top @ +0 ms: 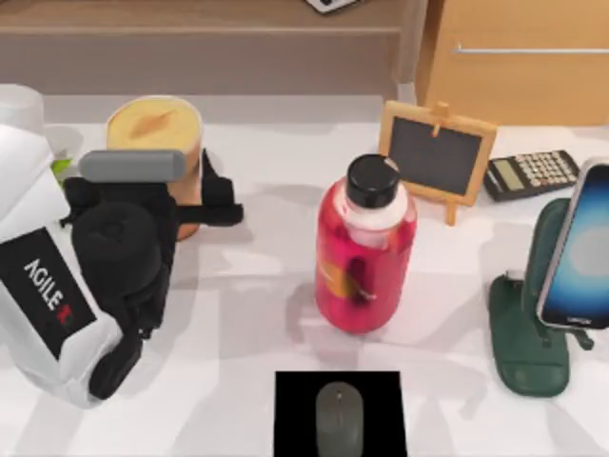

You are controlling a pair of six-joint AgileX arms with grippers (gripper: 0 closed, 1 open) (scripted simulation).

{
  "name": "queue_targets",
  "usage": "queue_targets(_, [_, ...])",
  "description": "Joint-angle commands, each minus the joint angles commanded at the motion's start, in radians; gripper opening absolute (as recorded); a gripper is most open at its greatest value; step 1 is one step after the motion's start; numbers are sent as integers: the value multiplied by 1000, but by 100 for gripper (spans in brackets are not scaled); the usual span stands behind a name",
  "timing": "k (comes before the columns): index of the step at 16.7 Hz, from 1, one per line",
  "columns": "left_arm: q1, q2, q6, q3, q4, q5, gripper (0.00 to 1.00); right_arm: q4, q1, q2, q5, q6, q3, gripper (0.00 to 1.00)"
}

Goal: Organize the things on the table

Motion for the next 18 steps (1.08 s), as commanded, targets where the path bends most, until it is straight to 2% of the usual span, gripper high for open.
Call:
queue_targets(6, [0,0,0,0,0,0,2,0,0,0,0,0,0,100])
queue_targets(18, [-1,-27,2,-2,-25,0,0,0,0,0,0,0,0,100])
